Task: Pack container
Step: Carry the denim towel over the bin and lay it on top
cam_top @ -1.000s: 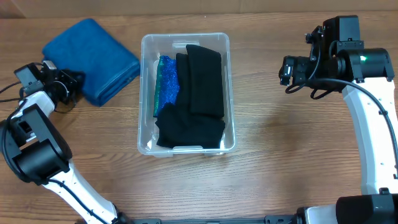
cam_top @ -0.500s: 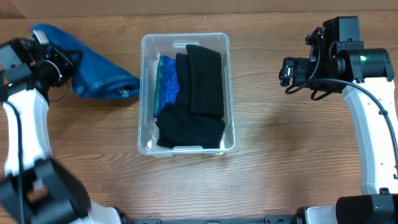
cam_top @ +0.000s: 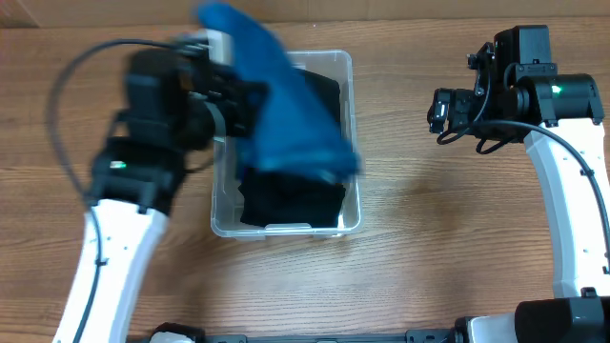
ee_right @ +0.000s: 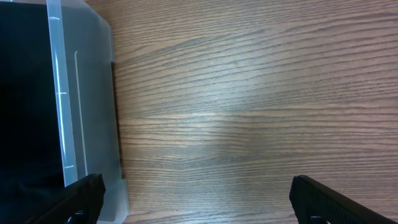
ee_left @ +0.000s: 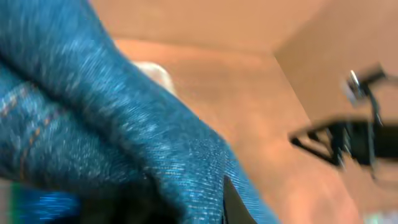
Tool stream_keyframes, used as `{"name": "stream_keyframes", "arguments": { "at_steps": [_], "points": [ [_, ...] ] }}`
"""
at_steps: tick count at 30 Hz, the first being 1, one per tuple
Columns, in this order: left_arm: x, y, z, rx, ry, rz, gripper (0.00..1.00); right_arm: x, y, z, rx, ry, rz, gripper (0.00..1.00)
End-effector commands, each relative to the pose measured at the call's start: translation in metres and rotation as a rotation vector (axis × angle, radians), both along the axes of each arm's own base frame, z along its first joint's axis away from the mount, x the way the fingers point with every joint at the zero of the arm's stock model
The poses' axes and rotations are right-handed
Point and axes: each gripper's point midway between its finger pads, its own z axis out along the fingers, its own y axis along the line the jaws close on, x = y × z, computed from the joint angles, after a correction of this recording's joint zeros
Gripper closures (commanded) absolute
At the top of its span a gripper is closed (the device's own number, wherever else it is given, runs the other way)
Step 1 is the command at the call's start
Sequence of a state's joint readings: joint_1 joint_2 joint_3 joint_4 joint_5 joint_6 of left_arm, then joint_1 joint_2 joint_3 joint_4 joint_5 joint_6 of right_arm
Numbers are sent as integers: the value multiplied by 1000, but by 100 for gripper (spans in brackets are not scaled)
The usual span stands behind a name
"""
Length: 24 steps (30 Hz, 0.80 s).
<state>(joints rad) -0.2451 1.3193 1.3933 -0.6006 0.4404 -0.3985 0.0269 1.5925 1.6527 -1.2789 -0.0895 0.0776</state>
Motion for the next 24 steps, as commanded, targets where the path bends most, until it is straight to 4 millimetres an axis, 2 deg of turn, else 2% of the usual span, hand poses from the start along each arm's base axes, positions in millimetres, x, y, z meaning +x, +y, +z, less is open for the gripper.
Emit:
{"name": "stream_keyframes", "arguments": {
  "at_steps": [1,5,9,11,14,21,22,24],
  "points": [
    [1,-31,14,80,-123,-26,96,-2,0,3,2,-10,2,0],
    [2,-64,-15,122,-80,-116,96,-2,0,3,2,-10,2,0],
    [10,-81,-45,184,-66,-195,96,-2,0,3,2,-8,2,0],
    [11,-86,-52,199,-77,-241,96,-2,0,3,2,-7,2,0],
    [10,-94,-43,225,-167,-322,96,-2,0,3,2,-7,2,0],
    [12,-97,25,354,-466,-429,96,-2,0,3,1,-7,2,0],
    [14,-97,29,365,-497,-434,96,-2,0,3,2,-7,2,0],
    [17,-97,26,387,-509,-441,96,-2,0,3,2,-7,2,0]
  ]
}}
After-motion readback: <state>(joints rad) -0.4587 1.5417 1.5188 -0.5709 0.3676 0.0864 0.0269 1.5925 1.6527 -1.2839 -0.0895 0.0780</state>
